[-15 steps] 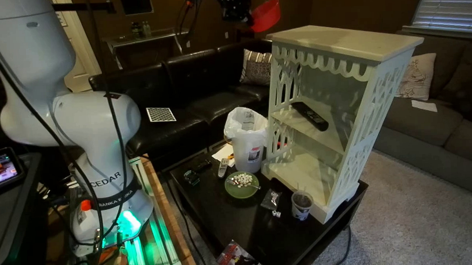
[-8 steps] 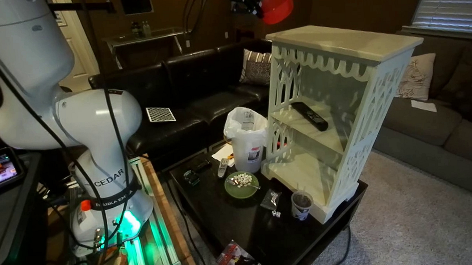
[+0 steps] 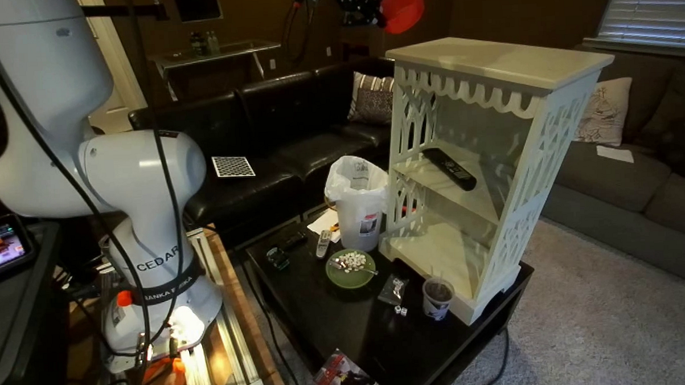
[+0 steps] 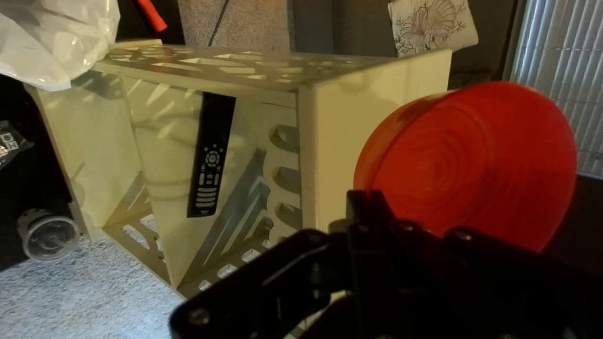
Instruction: Put the bowl on top of the shelf.
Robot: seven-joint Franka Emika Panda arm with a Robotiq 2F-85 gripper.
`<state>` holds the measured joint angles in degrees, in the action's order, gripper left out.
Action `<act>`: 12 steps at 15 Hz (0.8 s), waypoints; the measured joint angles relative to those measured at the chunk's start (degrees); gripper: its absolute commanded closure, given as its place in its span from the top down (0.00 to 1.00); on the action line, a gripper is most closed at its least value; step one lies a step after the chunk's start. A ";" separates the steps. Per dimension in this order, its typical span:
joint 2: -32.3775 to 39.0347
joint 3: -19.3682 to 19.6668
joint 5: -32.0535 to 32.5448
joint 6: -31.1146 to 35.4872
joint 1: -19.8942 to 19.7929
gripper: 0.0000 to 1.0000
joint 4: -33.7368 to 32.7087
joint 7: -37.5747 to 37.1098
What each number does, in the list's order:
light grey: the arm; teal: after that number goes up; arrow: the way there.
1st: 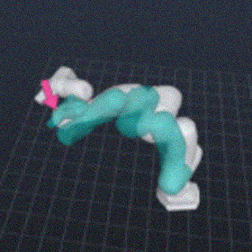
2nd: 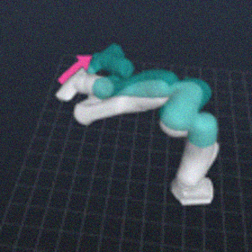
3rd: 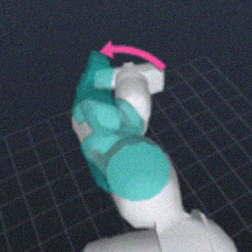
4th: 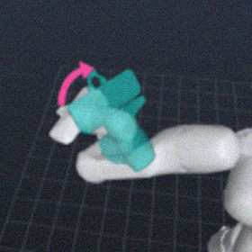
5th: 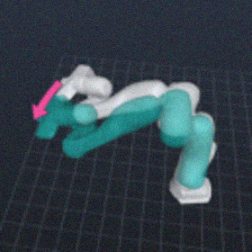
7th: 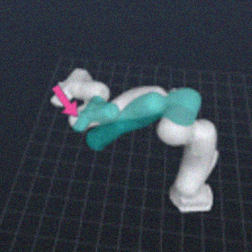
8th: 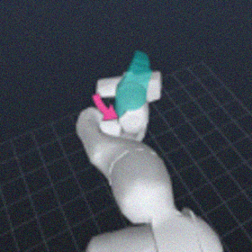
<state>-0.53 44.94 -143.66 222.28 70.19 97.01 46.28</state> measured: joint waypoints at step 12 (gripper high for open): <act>10.99 -13.66 0.00 2.99 -19.89 0.01 -7.34 -8.95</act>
<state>10.46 31.28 -143.65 225.27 50.29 89.67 37.33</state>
